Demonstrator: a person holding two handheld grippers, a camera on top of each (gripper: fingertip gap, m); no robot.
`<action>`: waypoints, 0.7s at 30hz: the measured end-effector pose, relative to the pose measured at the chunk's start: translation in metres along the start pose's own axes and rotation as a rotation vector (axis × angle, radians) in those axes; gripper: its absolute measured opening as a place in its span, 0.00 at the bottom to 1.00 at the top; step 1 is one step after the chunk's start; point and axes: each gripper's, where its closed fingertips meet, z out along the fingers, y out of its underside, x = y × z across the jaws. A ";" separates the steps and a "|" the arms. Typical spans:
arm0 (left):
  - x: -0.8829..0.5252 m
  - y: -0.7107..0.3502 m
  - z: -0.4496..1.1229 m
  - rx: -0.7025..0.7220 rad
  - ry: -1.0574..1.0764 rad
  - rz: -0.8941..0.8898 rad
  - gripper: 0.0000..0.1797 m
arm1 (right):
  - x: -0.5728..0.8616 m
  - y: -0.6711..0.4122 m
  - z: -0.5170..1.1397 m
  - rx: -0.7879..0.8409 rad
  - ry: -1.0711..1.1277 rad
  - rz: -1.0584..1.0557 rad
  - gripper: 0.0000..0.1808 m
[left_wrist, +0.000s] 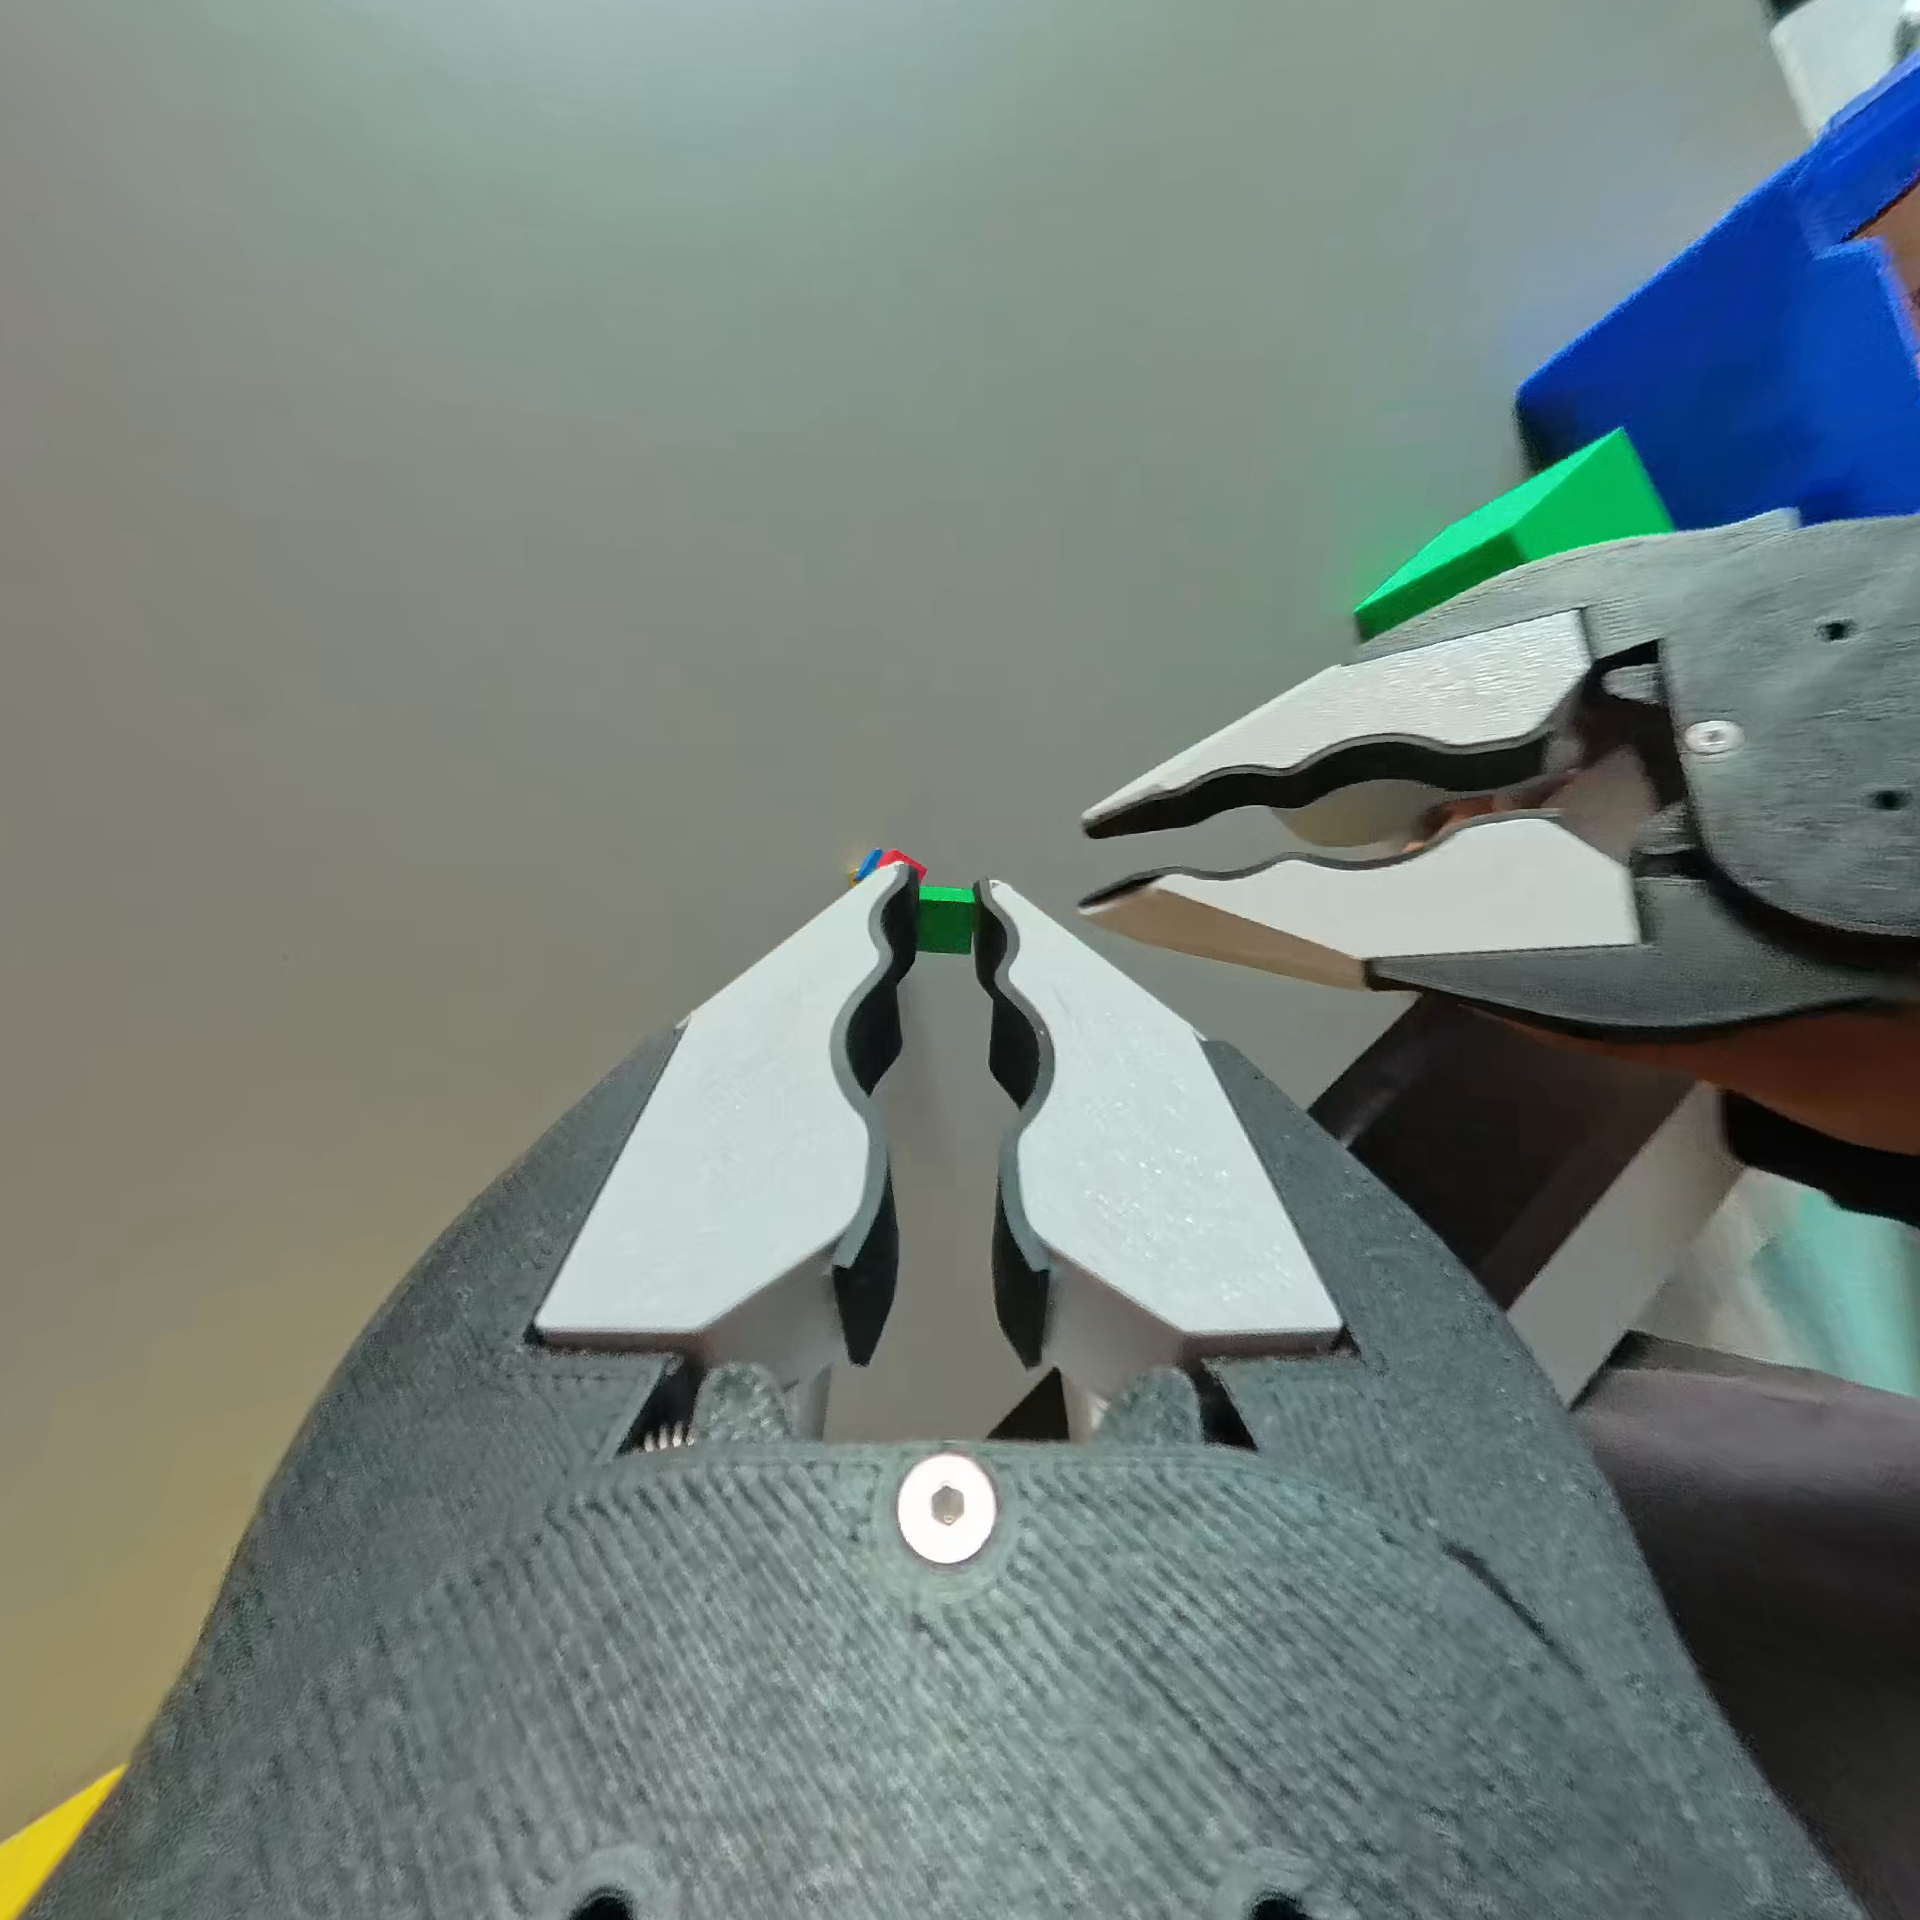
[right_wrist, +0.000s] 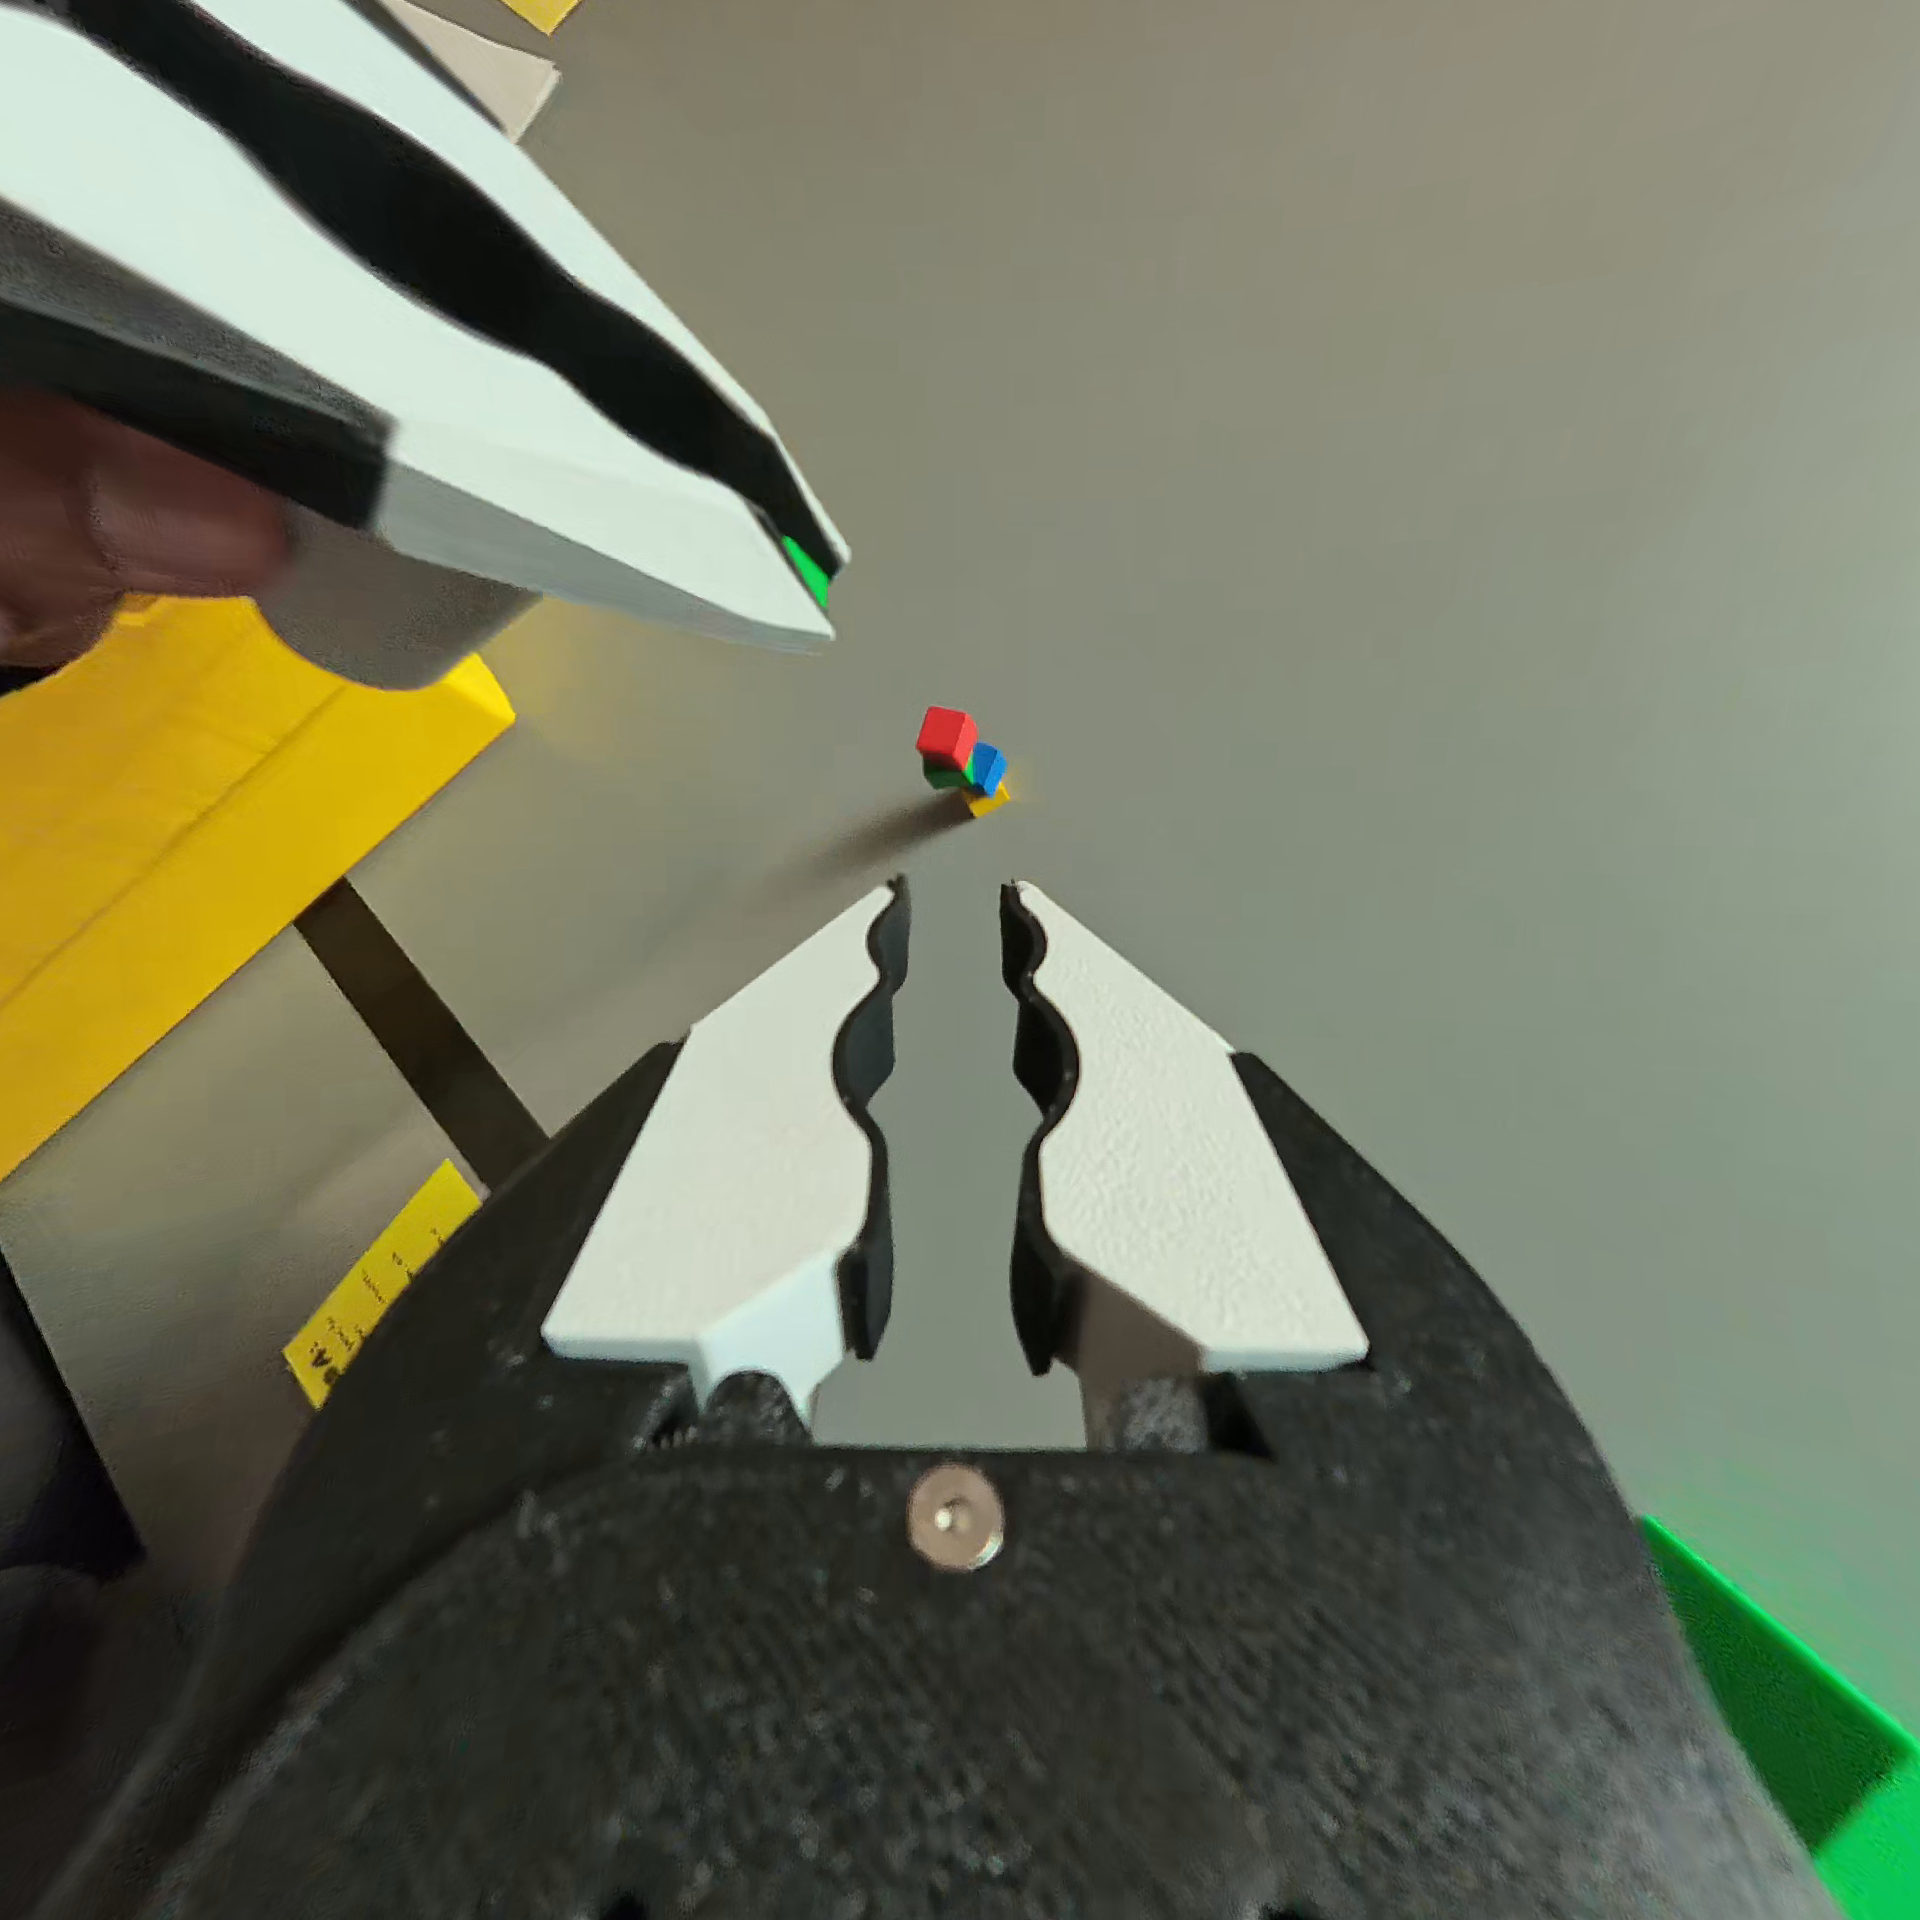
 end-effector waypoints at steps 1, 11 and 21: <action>-0.001 0.003 0.007 -0.024 -0.019 0.021 0.04 | 0.001 0.003 -0.003 -0.001 0.005 0.000 0.09; -0.010 0.013 0.035 -0.087 -0.104 0.133 0.04 | 0.003 0.021 -0.016 0.001 0.005 0.025 0.06; -0.008 0.014 0.043 -0.105 -0.103 0.162 0.04 | 0.009 0.020 -0.014 0.012 0.000 0.034 0.05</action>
